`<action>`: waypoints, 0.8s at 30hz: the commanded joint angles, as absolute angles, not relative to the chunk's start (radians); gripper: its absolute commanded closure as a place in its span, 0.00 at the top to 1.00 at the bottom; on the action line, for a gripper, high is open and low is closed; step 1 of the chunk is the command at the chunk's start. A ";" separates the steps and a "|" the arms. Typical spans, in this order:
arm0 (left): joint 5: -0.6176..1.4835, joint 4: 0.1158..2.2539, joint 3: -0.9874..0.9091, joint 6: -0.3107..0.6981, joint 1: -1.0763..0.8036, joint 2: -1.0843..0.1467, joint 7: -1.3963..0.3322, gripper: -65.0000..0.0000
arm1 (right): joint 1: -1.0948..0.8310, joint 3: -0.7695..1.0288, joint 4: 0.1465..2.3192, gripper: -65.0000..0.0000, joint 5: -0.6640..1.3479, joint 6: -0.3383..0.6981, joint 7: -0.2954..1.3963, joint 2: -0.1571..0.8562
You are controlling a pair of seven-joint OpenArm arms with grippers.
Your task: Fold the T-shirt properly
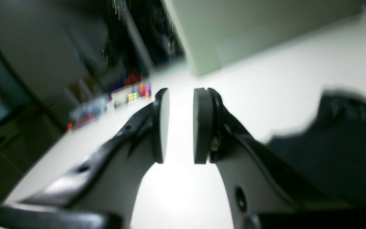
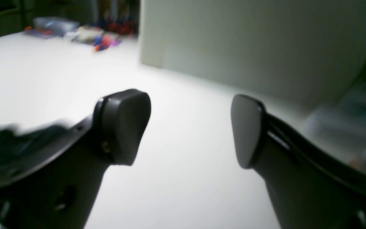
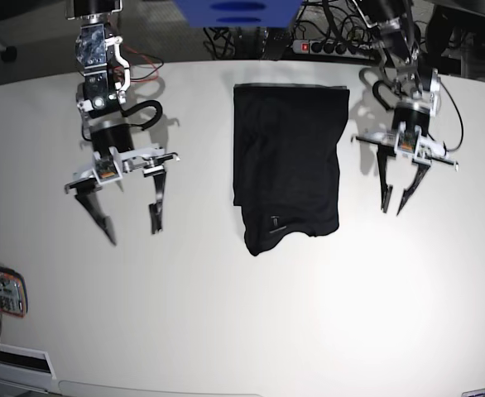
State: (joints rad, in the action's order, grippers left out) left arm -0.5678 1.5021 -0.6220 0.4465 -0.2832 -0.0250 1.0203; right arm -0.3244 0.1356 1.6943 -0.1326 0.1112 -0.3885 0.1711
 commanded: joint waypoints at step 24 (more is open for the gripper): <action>-0.335 1.676 -0.472 0.440 -0.931 -0.228 1.069 0.19 | -0.817 0.607 1.463 0.65 -0.312 0.108 -1.150 0.179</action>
